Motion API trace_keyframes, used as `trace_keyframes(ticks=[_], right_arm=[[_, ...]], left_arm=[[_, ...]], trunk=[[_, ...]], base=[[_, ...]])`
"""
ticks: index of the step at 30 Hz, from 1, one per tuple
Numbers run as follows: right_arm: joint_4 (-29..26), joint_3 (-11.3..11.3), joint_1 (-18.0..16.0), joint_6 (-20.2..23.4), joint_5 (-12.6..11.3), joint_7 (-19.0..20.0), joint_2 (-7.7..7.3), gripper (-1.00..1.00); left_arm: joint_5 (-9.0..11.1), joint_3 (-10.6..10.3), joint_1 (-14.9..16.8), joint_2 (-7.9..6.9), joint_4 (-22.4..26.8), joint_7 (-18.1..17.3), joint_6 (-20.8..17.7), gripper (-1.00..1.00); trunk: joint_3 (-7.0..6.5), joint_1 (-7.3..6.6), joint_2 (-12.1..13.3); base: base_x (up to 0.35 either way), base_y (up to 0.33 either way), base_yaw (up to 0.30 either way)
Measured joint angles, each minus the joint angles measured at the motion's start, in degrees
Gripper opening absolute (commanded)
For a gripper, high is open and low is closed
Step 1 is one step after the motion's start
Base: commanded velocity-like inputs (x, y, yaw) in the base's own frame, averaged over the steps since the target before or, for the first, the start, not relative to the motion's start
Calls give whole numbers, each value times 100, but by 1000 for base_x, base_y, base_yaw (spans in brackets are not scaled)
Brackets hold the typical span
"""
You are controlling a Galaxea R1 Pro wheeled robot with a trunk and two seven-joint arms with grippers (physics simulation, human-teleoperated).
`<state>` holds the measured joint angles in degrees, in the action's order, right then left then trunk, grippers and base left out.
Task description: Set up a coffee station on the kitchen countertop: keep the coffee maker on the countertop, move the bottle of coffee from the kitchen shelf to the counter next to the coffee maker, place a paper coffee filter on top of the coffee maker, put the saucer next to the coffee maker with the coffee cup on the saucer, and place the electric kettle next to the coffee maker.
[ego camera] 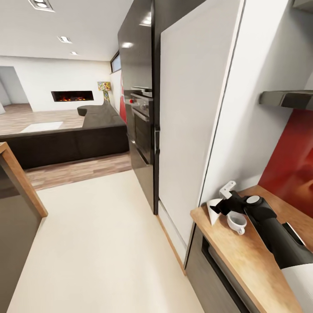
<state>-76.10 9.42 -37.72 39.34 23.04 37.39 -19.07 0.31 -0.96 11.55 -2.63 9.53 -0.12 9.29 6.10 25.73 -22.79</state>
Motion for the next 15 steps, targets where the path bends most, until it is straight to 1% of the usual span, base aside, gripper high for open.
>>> trace_keyframes(ticks=[6, 11, 15], right_arm=[[2, 0, 0, 0, 2, 2, 3, 100], [10, 7, 0, 0, 56, 4, -3, 100], [20, 9, 0, 0, 77, 10, -5, 100]], left_arm=[[0, 0, 0, 1, 0, -1, 0, 100], [0, 0, 0, 1, -3, -3, -5, 100], [0, 0, 0, 1, -7, -4, -5, 100]], trunk=[[0, 1, 0], [0, 0, 0], [0, 1, 0]], base=[[38, 0, 0], [138, 0, 0], [47, 0, 0]])
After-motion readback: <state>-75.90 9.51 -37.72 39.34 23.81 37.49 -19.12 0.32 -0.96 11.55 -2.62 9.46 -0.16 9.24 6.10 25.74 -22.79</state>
